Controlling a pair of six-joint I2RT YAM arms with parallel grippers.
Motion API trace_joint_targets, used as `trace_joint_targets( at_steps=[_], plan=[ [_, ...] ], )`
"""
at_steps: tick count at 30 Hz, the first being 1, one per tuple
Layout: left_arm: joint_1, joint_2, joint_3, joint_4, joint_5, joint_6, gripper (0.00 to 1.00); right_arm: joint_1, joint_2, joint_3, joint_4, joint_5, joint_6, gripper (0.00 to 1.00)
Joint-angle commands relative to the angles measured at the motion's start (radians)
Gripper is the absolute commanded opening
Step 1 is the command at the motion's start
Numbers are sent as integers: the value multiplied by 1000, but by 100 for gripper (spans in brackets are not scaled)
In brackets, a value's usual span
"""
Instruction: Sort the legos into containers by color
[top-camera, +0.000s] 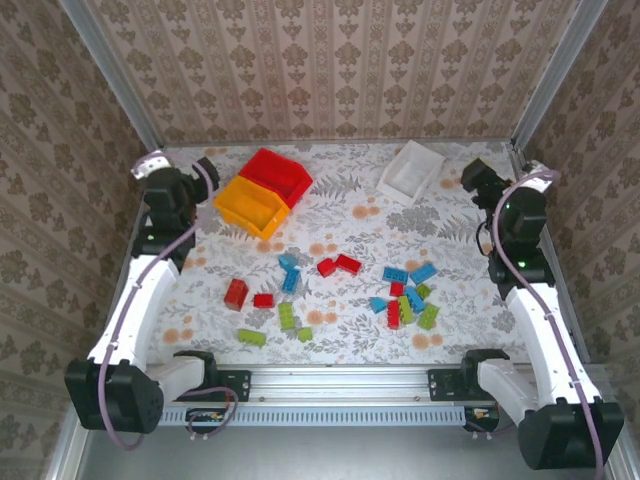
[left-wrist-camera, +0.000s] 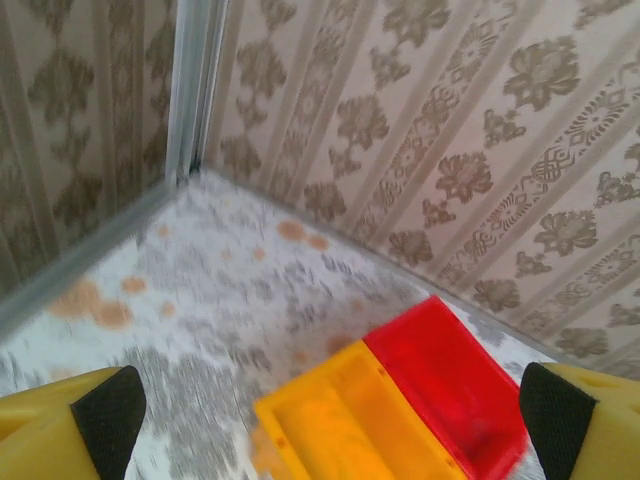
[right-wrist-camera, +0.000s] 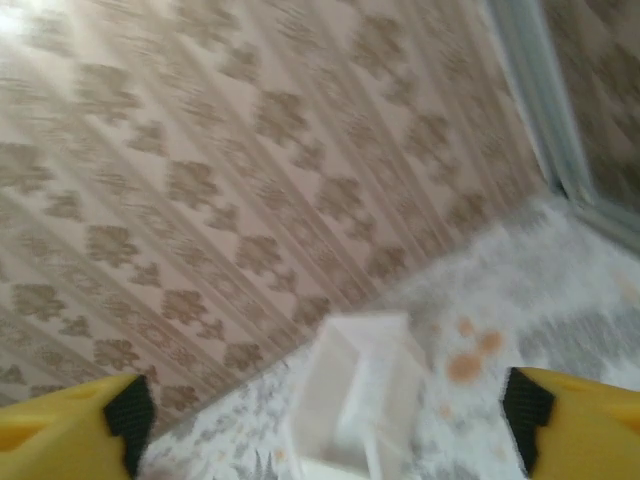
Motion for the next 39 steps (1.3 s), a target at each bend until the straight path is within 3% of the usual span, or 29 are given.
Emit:
trace_joint_targets(
  at_steps=[1, 9, 16, 20, 33, 39],
  plan=[
    [-7, 114, 44, -450, 175, -234, 100, 13, 102, 92, -389, -68, 158, 87],
    [-9, 390, 229, -524, 286, -268, 84, 14, 372, 309, -509, -223, 108, 80],
    [-24, 586, 327, -529, 284, -267, 78, 13, 595, 438, -525, -292, 38, 82],
    [-29, 675, 380, -551, 286, -248, 68, 11, 717, 519, -558, -303, 22, 82],
    [-62, 783, 423, -538, 274, -153, 29, 3, 1039, 777, -582, -266, -58, 79],
    [-68, 794, 458, -561, 259, -68, 15, -1, 1199, 931, -641, -243, -80, 70]
  ],
)
